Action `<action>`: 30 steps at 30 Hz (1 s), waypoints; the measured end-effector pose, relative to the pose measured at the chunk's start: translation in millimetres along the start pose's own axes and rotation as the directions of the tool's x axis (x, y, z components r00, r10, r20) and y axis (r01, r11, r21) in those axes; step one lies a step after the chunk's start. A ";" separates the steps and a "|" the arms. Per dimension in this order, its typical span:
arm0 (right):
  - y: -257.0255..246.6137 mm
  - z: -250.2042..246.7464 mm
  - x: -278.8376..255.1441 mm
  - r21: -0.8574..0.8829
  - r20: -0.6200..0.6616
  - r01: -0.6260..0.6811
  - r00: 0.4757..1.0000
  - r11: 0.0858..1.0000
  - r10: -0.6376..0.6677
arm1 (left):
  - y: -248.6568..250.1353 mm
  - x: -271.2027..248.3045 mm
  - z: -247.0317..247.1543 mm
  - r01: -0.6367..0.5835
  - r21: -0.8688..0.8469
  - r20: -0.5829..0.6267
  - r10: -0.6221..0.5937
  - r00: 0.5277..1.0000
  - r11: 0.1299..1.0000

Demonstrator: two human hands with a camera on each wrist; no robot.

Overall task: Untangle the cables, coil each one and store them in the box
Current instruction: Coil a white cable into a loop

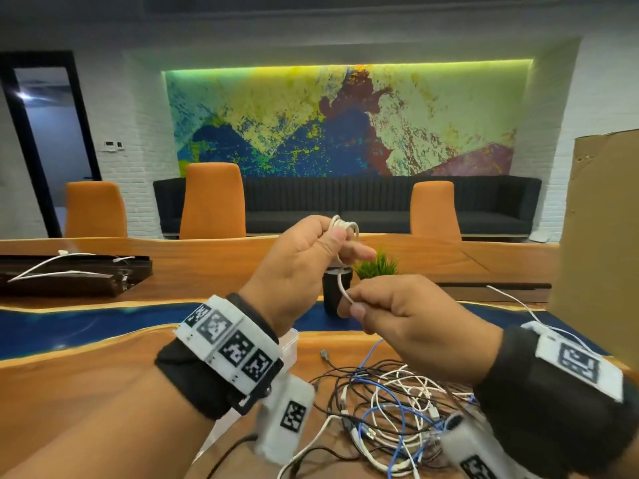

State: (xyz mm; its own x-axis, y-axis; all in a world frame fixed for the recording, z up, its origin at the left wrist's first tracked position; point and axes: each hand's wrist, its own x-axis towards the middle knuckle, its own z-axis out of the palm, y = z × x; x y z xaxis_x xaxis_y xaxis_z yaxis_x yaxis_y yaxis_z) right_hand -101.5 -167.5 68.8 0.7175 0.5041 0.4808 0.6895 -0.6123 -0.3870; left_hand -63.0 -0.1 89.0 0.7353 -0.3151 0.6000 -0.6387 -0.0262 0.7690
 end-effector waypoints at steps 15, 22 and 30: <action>6.9 -21.5 5.3 -0.088 -0.457 0.019 0.887 0.996 -0.057 | 1.5 -1.2 4.3 0.114 0.028 0.147 -0.117 0.982 0.993; 29.8 -18.6 23.2 0.234 -0.202 -0.008 0.978 0.972 0.057 | -5.2 5.6 4.2 0.425 -0.367 0.292 -0.331 0.897 0.827; 52.6 -1.9 29.5 0.325 -0.226 -0.015 0.970 0.946 0.093 | -46.3 16.3 8.7 0.238 0.007 0.127 -0.237 0.963 0.971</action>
State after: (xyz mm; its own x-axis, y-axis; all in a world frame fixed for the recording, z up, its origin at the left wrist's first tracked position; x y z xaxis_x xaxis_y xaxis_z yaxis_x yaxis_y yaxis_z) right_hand -44.3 -186.1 64.1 0.7376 0.2941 0.6079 0.6733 -0.3886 -0.6290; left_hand -23.4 -12.3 61.2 0.8308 -0.4174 0.3681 -0.4473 -0.1073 0.8879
